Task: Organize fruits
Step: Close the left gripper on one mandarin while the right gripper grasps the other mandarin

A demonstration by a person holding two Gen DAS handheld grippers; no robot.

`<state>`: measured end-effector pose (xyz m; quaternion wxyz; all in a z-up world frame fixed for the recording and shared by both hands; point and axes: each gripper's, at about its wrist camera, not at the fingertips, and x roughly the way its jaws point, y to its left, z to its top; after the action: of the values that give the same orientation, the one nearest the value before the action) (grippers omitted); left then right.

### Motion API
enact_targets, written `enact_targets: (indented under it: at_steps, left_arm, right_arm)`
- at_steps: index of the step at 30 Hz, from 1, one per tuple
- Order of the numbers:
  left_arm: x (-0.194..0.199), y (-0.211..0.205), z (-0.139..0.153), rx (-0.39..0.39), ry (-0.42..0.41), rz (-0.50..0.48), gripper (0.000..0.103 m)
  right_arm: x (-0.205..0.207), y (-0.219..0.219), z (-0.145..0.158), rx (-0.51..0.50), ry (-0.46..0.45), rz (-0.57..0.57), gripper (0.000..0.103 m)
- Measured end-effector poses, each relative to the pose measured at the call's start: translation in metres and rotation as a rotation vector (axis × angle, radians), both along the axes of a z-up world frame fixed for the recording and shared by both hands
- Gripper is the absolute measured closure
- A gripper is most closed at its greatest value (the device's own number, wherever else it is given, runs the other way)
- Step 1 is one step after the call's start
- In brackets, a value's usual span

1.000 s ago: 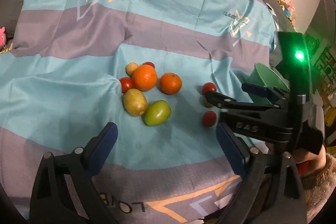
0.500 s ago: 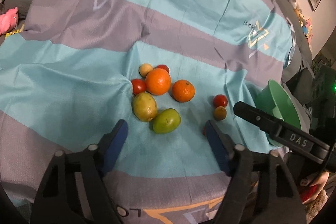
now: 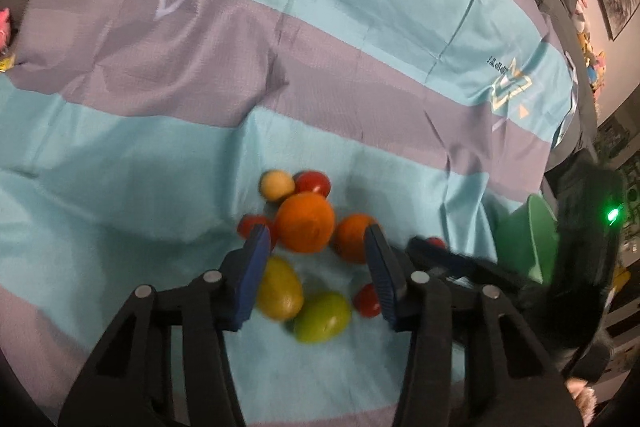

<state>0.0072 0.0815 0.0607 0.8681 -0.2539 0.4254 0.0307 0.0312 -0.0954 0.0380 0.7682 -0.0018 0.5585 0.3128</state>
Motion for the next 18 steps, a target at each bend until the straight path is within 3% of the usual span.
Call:
enact_targets:
  at_steps: [6,14,18]
  left_arm:
    - [0.027,0.006,-0.008,-0.037,0.046,-0.018,0.063]
    - [0.042,0.005,-0.020,0.012,0.110,-0.045,0.062]
    - [0.045,0.002,-0.023,0.051,0.134,-0.049,0.062]
  right_arm:
    - [0.005,0.010,-0.020,-0.018,0.028,0.028,0.051]
    - [0.012,0.014,-0.025,-0.027,-0.007,0.021,0.052]
    - [0.013,0.009,-0.025,-0.004,-0.004,0.018,0.058]
